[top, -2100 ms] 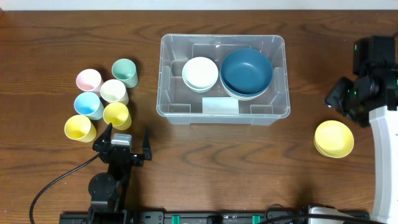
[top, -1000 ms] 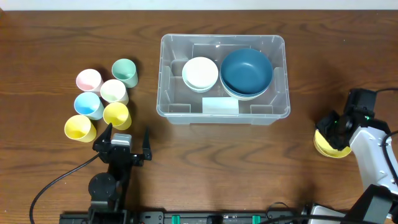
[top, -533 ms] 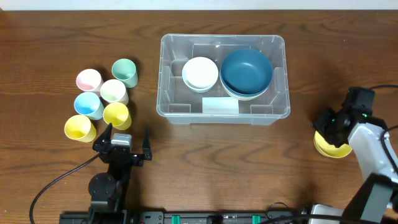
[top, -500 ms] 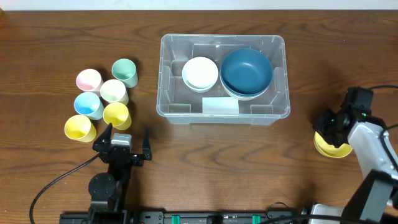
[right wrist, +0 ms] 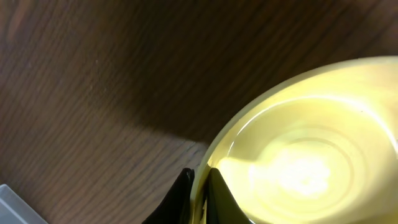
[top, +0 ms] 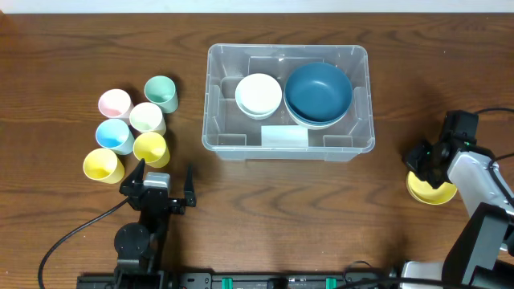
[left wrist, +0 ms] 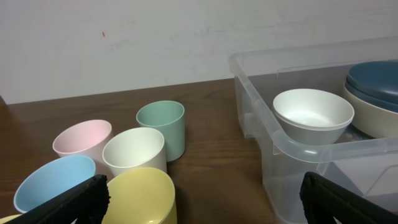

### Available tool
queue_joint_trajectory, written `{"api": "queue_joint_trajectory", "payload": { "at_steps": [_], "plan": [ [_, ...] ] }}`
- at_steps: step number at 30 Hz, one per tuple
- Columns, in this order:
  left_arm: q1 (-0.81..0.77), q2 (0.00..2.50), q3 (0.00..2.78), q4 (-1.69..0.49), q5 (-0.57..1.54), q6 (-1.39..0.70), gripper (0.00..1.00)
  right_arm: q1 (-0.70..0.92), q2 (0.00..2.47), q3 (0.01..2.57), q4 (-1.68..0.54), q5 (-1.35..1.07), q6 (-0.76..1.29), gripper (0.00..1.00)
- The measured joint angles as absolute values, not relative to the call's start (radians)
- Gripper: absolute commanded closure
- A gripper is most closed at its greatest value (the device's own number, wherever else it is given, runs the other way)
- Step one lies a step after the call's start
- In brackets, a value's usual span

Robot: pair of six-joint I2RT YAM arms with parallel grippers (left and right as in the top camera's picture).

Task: Pack container
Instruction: 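Carry the yellow bowl into the container and stack it on the white bowl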

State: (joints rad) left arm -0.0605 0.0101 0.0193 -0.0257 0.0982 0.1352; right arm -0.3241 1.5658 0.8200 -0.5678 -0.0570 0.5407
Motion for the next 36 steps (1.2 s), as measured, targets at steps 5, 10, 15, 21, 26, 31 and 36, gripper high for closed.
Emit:
{"api": "queue_joint_trajectory", "payload": {
  "at_steps": [5,10,15,21,26,31,36],
  "plan": [
    [-0.06,0.01,0.02,-0.026,0.098,0.135,0.02,-0.332,1.565,0.902,-0.686,-0.045,0.535,0.99],
    [-0.06,0.01,0.02,-0.026,0.098,0.135,0.02,-0.334,1.519,1.064,-0.864,-0.049,0.488,0.99],
    [-0.06,0.01,0.019,-0.026,0.098,0.135,0.02,-0.32,1.388,1.261,-0.976,-0.105,0.416,0.99],
    [-0.06,0.01,0.02,-0.026,0.098,0.135,0.02,-0.143,1.195,1.363,-0.921,-0.222,0.371,0.99],
    [-0.06,0.01,0.02,-0.026,0.098,0.135,0.02,0.11,1.159,1.367,-0.786,-0.246,0.362,0.99],
    [-0.06,0.01,0.02,-0.026,0.098,0.135,0.02,0.369,1.254,1.367,-0.644,-0.181,0.354,0.99],
    [-0.06,0.01,0.02,-0.026,0.098,0.135,0.02,0.536,1.437,1.367,-0.514,-0.113,0.351,0.99]
  ]
}}
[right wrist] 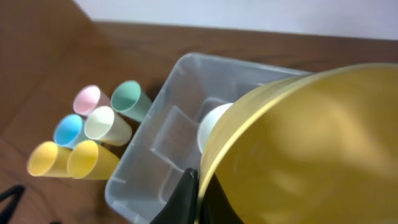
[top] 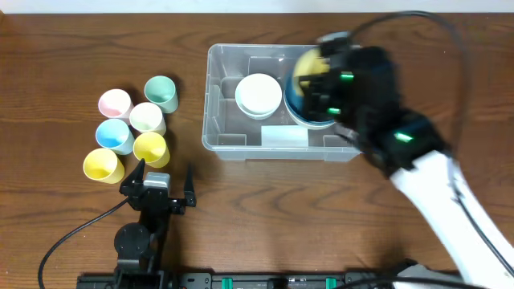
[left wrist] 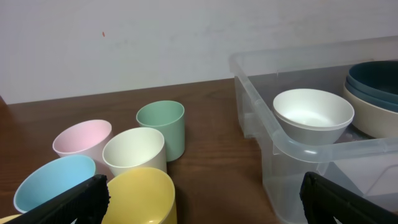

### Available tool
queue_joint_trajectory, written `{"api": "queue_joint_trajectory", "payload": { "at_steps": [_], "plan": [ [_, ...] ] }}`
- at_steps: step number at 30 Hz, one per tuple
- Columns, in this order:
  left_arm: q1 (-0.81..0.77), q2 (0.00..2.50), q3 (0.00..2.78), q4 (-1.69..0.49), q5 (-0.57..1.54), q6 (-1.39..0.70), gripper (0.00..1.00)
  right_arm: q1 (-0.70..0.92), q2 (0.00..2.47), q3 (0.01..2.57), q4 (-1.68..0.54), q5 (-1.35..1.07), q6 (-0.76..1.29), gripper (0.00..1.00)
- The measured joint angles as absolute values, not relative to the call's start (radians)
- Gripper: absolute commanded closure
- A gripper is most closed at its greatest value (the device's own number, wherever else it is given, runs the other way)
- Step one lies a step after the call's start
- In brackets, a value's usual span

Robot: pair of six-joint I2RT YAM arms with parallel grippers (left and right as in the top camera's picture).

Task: Pack container
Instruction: 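Carry the yellow bowl into the container and stack it on the white bowl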

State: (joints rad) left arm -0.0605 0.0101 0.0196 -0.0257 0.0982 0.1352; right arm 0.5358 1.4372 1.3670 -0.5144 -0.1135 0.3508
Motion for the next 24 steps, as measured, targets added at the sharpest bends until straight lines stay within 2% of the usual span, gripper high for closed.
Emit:
{"api": "queue_joint_trajectory", "payload": {
  "at_steps": [6,11,24],
  "plan": [
    [-0.06,0.01,0.02,-0.026,0.098,0.135,0.02,0.639,1.682,1.367,-0.364,-0.082,0.355,0.99],
    [-0.06,0.01,0.02,-0.026,0.098,0.135,0.02,0.664,1.813,1.366,-0.317,-0.078,0.363,0.99],
    [-0.06,0.01,0.02,-0.026,0.098,0.135,0.02,0.664,1.845,1.366,-0.218,-0.07,0.366,0.99]
  ]
}}
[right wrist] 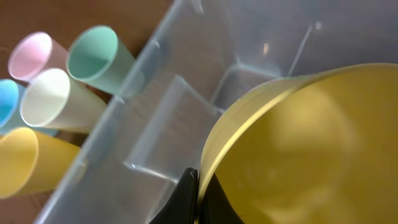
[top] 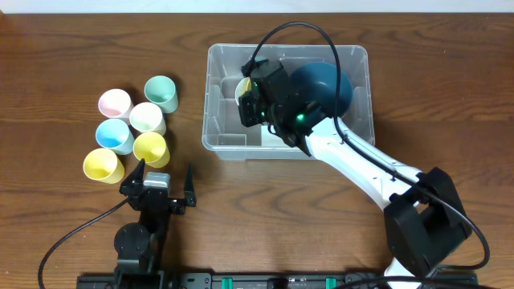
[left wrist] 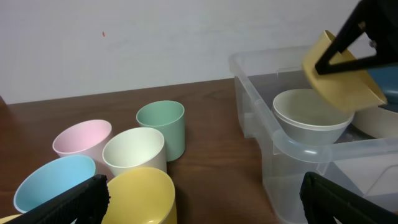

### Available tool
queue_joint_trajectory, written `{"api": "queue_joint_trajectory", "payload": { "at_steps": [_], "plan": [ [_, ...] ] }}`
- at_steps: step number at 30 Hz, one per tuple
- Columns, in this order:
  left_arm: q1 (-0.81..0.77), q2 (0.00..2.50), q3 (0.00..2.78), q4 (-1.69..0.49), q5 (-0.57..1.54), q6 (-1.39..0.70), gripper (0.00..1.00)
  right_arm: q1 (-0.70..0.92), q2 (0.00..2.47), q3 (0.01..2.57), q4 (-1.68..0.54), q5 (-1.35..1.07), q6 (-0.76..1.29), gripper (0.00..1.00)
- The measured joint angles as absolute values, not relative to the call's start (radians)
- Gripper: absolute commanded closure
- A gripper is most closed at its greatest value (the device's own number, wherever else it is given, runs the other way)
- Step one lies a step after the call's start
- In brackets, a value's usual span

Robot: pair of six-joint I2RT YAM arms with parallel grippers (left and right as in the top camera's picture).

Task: Pack container
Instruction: 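Carry the yellow bowl into the container and stack it on the white bowl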

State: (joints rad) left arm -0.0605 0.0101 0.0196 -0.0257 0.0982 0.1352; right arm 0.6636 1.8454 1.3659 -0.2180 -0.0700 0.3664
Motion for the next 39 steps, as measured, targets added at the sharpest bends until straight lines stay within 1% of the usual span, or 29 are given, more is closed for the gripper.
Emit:
{"api": "queue_joint_trajectory", "payload": {
  "at_steps": [1,2,3,5,6,7,9,12,16,17,19,22,25,27,31,39],
  "plan": [
    [-0.06,0.01,0.02,-0.026,0.098,0.135,0.02,0.664,1.845,1.366,-0.208,-0.07,0.366,0.98],
    [-0.06,0.01,0.02,-0.026,0.098,0.135,0.02,0.664,1.846,1.366,-0.2,-0.07,0.366,0.93],
    [-0.06,0.01,0.02,-0.026,0.098,0.135,0.02,0.664,1.847,1.366,-0.192,-0.069,0.368,0.81],
    [-0.06,0.01,0.02,-0.026,0.098,0.135,0.02,0.664,1.85,1.366,-0.18,-0.065,0.37,0.49],
    [-0.06,0.01,0.02,-0.026,0.098,0.135,0.02,0.664,1.853,1.366,-0.174,-0.062,0.372,0.41],
    [-0.06,0.01,0.02,-0.026,0.098,0.135,0.02,0.664,1.856,1.366,-0.17,-0.06,0.372,0.37],
    [-0.06,0.01,0.02,-0.026,0.098,0.135,0.02,0.664,1.866,1.366,-0.167,-0.054,0.369,0.35],
    [-0.06,0.01,0.019,-0.026,0.098,0.135,0.02,0.664,1.877,1.366,-0.167,-0.051,0.37,0.35],
    [-0.06,0.01,0.019,-0.026,0.098,0.135,0.02,0.664,1.886,1.366,-0.167,-0.052,0.37,0.39],
    [-0.06,0.01,0.02,-0.026,0.098,0.135,0.02,0.664,1.887,1.366,-0.168,-0.053,0.369,0.43],
    [-0.06,0.01,0.019,-0.026,0.098,0.135,0.02,0.664,1.887,1.366,-0.168,-0.06,0.363,0.57],
    [-0.06,0.01,0.02,-0.026,0.098,0.135,0.02,0.664,1.888,1.366,-0.174,-0.071,0.364,0.73],
    [-0.06,0.01,0.02,-0.026,0.098,0.135,0.02,0.664,1.889,1.366,-0.175,-0.073,0.36,0.82],
    [-0.06,0.01,0.02,-0.026,0.098,0.135,0.02,0.664,1.89,1.366,-0.175,-0.075,0.36,0.85],
    [-0.06,0.01,0.02,-0.026,0.098,0.135,0.02,0.664,1.892,1.366,-0.175,-0.076,0.361,0.89],
    [-0.06,0.01,0.02,-0.026,0.098,0.135,0.02,0.664,1.942,1.366,-0.171,-0.074,0.362,0.89]
  ]
}}
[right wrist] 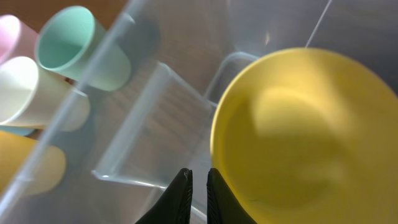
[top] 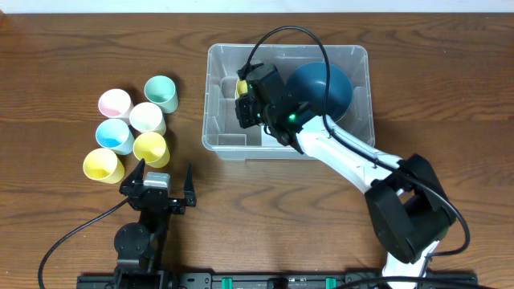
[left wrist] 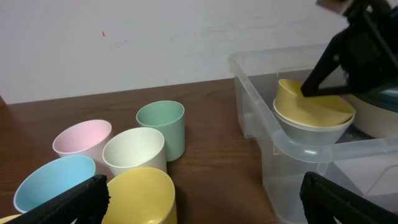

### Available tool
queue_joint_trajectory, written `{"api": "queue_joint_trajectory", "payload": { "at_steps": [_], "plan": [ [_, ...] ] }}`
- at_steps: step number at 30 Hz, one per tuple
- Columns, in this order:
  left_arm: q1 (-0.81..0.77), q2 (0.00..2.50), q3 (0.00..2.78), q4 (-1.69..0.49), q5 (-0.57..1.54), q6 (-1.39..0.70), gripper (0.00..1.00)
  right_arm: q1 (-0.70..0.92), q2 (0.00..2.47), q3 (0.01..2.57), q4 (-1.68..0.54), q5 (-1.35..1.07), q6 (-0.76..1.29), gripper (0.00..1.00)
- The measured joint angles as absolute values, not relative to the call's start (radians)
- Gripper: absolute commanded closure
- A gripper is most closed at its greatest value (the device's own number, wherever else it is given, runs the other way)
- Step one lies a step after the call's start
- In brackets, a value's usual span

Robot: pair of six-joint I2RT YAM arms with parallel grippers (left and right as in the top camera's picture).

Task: Pack container
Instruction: 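Carry the yellow bowl into the container and stack it on the white bowl, then open the right gripper and withdraw it to the right side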

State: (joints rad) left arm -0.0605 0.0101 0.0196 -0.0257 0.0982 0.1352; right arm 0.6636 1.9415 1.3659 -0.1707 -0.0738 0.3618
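A yellow bowl (top: 242, 87) sits nested in the white bowl (left wrist: 311, 129) at the left of the clear plastic container (top: 207, 104); it also shows in the left wrist view (left wrist: 310, 99) and fills the right wrist view (right wrist: 298, 124). My right gripper (right wrist: 199, 180) is inside the container just beside the yellow bowl's rim, its fingers slightly apart with nothing between them. A dark blue bowl (top: 321, 88) lies in the container's right half. My left gripper (left wrist: 205, 199) rests wide open near the table's front, behind the cups.
Several cups stand left of the container: pink (top: 115, 103), green (top: 161, 92), white (top: 147, 117), blue (top: 114, 135) and two yellow (top: 150, 148). The right arm stretches from the table's right front across the container's front wall.
The yellow bowl, held tilted just above the white bowl, now sits level in it. My right gripper has let go of its rim and stands next to it. The left arm has not moved.
My right gripper was shut on the yellow bowl's rim at the table's right edge. Then it held the bowl over the container, then tilted above the white bowl. Now the bowl rests in the white bowl, let go. The left arm stayed still throughout.
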Motion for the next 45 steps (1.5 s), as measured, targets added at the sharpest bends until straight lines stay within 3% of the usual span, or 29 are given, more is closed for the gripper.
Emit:
{"api": "queue_joint_trajectory", "payload": {
  "at_steps": [16,21,24,27,37,45],
  "plan": [
    [-0.06,0.01,0.02,-0.026,0.098,0.135,0.02,0.662,1.974,1.366,-0.167,-0.052,0.362,0.89],
    [-0.06,0.01,0.02,-0.026,0.098,0.135,0.02,0.662,1.974,1.366,-0.173,-0.049,0.361,0.83],
    [-0.06,0.01,0.02,-0.026,0.098,0.135,0.02,0.662,1.968,1.366,-0.21,-0.053,0.362,0.75],
    [-0.06,0.01,0.02,-0.026,0.098,0.135,0.02,0.662,1.939,1.366,-0.281,-0.058,0.358,0.73],
    [-0.06,0.01,0.02,-0.026,0.098,0.135,0.02,0.662,1.846,1.372,-0.486,-0.111,0.367,0.76],
    [-0.06,0.01,0.02,-0.026,0.098,0.135,0.02,0.671,1.823,1.372,-0.573,-0.129,0.374,0.59]
  ]
}}
